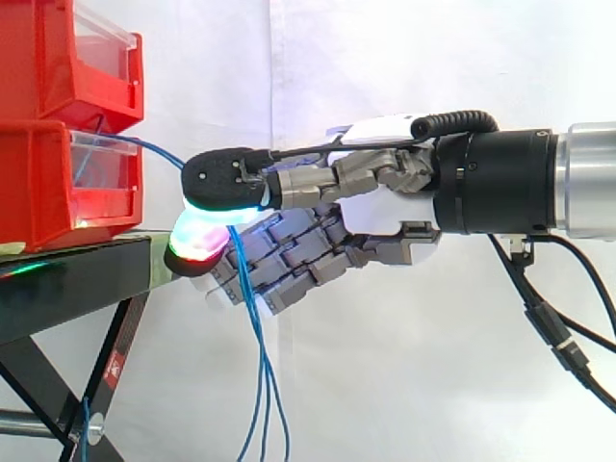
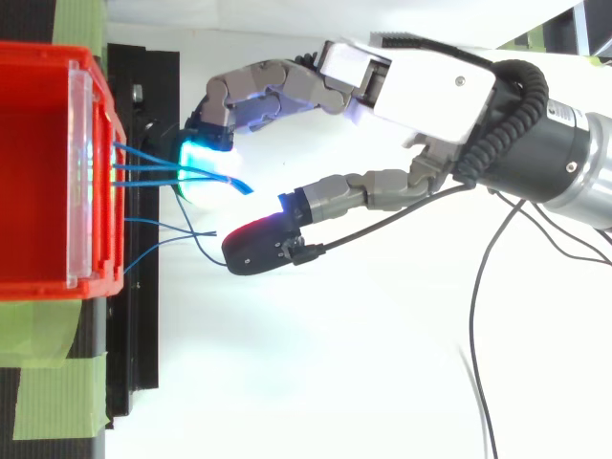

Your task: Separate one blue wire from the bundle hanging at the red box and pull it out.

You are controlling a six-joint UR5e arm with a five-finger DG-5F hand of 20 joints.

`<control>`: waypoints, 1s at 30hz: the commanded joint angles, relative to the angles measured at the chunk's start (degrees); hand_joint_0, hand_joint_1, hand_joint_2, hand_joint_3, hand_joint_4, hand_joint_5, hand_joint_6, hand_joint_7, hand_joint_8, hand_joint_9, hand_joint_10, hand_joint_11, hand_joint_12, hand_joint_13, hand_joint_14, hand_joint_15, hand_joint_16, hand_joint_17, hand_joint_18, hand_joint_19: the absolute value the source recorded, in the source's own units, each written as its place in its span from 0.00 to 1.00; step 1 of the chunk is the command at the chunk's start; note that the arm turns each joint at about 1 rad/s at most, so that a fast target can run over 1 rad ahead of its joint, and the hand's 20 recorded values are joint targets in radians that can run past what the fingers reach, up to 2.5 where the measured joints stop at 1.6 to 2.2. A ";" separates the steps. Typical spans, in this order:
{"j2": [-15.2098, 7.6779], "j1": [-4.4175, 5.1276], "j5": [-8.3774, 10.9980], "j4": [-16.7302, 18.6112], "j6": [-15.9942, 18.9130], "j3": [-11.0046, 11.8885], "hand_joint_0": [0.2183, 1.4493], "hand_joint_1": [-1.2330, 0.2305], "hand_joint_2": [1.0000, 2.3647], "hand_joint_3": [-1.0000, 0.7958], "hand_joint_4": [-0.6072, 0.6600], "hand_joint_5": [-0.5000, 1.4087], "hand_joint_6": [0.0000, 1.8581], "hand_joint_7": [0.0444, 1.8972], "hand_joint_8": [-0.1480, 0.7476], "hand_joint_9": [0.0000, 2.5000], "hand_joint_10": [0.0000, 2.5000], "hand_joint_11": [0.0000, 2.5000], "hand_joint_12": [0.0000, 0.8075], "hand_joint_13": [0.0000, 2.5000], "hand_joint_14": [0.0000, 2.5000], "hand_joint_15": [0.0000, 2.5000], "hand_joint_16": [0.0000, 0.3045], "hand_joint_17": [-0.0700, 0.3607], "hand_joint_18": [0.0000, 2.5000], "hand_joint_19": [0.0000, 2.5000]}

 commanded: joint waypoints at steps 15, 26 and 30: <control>0.70 -0.44 -2.25 -0.04 0.00 0.08 0.29 0.39 0.01 0.33 0.70 0.19 0.29 0.62 0.55 0.25 0.00 0.13 0.53 0.27 0.01 0.16 0.18 0.45 0.25 0.13; 0.70 -0.61 -1.99 0.49 -0.53 0.08 0.29 0.39 0.01 0.33 0.70 0.19 0.28 0.62 0.55 0.25 0.00 0.13 0.53 0.27 0.01 0.16 0.18 0.45 0.25 0.13; 0.62 -0.88 -1.90 0.66 -0.53 0.08 0.29 0.39 0.01 0.33 0.71 0.20 0.27 0.64 0.55 0.25 0.00 0.13 0.53 0.27 0.01 0.16 0.18 0.45 0.25 0.13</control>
